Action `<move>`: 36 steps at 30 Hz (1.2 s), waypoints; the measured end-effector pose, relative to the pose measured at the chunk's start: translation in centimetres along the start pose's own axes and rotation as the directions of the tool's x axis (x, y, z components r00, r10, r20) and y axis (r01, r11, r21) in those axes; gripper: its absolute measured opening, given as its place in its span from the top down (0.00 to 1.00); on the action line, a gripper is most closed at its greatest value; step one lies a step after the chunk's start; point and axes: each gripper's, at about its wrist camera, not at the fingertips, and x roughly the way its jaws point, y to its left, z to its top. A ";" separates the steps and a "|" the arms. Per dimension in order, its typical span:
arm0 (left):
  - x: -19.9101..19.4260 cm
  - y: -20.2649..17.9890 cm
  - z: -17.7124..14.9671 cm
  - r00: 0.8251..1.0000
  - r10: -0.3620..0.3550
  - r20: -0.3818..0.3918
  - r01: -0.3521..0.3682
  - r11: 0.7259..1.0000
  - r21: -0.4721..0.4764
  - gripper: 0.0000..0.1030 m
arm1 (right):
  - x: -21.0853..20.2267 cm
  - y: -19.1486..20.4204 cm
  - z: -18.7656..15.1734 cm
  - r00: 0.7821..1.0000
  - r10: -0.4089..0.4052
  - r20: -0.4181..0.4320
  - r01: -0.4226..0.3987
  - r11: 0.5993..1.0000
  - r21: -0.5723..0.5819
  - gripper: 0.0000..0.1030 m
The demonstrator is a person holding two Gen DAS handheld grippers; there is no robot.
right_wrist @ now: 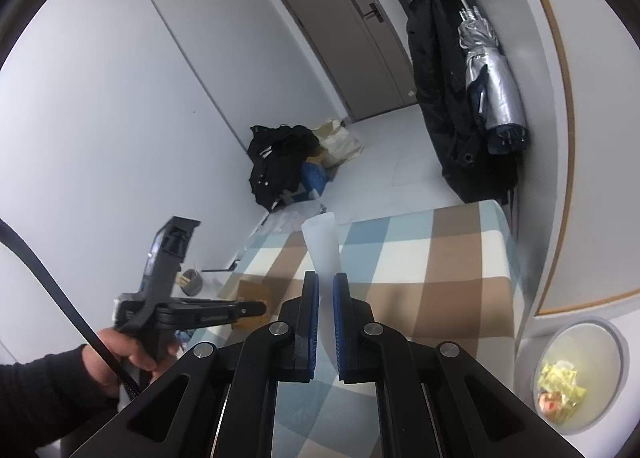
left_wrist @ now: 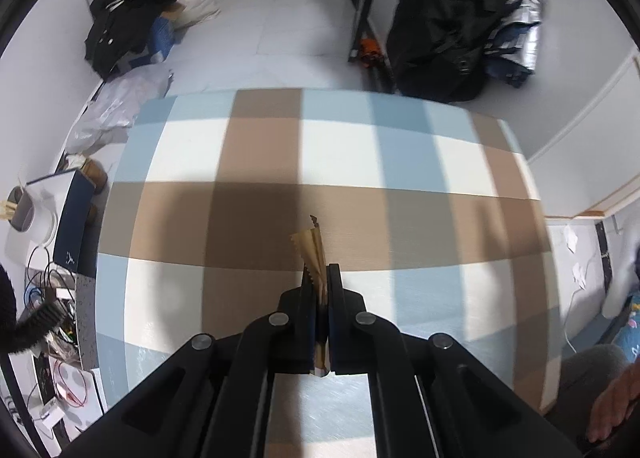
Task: Collect trash
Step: 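Carry the gold packet and foam strip over the bin with both tools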
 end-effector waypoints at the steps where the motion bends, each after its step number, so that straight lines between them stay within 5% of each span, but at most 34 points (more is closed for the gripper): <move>1: -0.4 -0.4 0.0 1.000 -0.012 0.008 0.012 1.000 0.007 1.00 | -0.3 0.1 0.1 1.000 0.001 0.004 -0.001 1.000 -0.002 0.94; 9: -4.5 -6.8 1.1 0.983 -0.157 0.091 0.146 0.982 0.121 1.00 | -5.4 -0.2 2.3 0.995 -0.043 0.088 0.043 0.999 0.000 0.94; 16: -7.0 -13.8 1.6 0.950 -0.294 0.107 0.258 0.929 0.266 1.00 | -11.5 -1.5 3.9 0.985 -0.104 0.137 0.108 0.994 -0.023 0.94; 26: -6.8 -22.4 1.5 0.901 -0.432 0.041 0.383 0.835 0.396 1.00 | -17.2 -7.3 4.2 0.951 -0.255 0.177 0.246 0.967 0.070 0.94; 36: -2.4 -29.5 0.9 0.880 -0.466 -0.096 0.453 0.760 0.466 1.00 | -18.9 -15.1 2.5 0.929 -0.346 0.131 0.313 0.924 0.222 0.94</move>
